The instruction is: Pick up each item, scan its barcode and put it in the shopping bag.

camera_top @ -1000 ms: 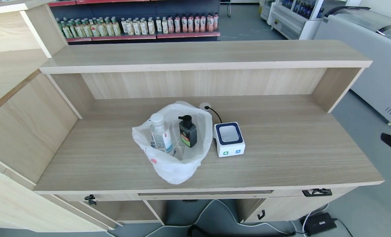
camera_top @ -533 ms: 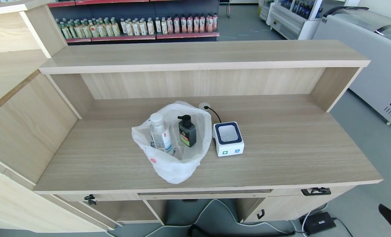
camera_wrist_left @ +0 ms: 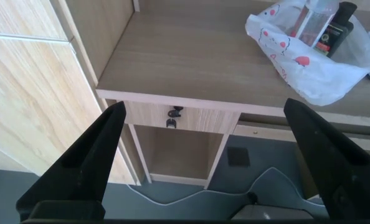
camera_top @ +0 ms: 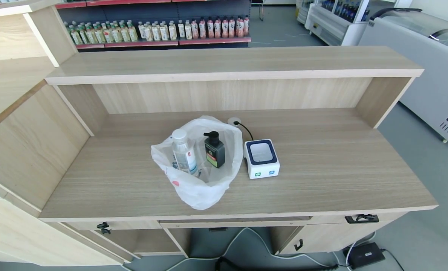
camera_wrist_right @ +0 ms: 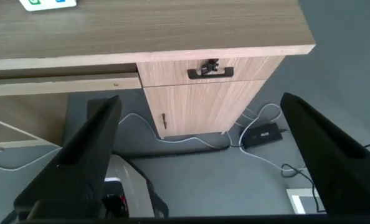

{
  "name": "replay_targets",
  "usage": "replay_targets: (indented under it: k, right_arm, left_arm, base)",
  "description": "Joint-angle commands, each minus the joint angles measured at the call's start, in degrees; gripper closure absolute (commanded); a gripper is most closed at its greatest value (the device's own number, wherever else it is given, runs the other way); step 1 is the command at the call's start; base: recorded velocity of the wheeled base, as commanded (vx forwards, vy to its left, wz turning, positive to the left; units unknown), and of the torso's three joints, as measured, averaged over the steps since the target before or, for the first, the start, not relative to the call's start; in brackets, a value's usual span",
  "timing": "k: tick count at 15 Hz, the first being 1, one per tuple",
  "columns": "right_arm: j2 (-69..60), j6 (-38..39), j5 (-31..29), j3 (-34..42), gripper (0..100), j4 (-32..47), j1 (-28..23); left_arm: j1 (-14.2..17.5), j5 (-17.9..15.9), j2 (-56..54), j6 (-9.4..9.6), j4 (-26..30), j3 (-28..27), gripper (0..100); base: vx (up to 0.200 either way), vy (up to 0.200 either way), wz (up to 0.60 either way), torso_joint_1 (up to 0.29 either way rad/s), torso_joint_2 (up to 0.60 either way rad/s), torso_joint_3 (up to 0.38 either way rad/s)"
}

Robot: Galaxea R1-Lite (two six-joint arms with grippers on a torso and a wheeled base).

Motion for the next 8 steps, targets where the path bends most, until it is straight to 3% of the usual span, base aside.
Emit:
replay_targets:
  k: [1, 8]
  right_arm:
    - [-4.42, 2.04, -0.33, 0.07, 0, 0.71, 0.43]
    - [-8.9, 2.84, -0.86, 0.07, 0, 2.38, 3.25]
  left_arm:
    - [0.01, 0.03, -0.02, -0.03, -0.02, -0.06, 0]
    - [0.01, 0.03, -0.02, -0.03, -0.02, 0.02, 0]
  base:
    - [0.0, 0.0, 0.0, 0.0, 0.0, 0.0]
    - [0.0, 0.0, 0.0, 0.0, 0.0, 0.0]
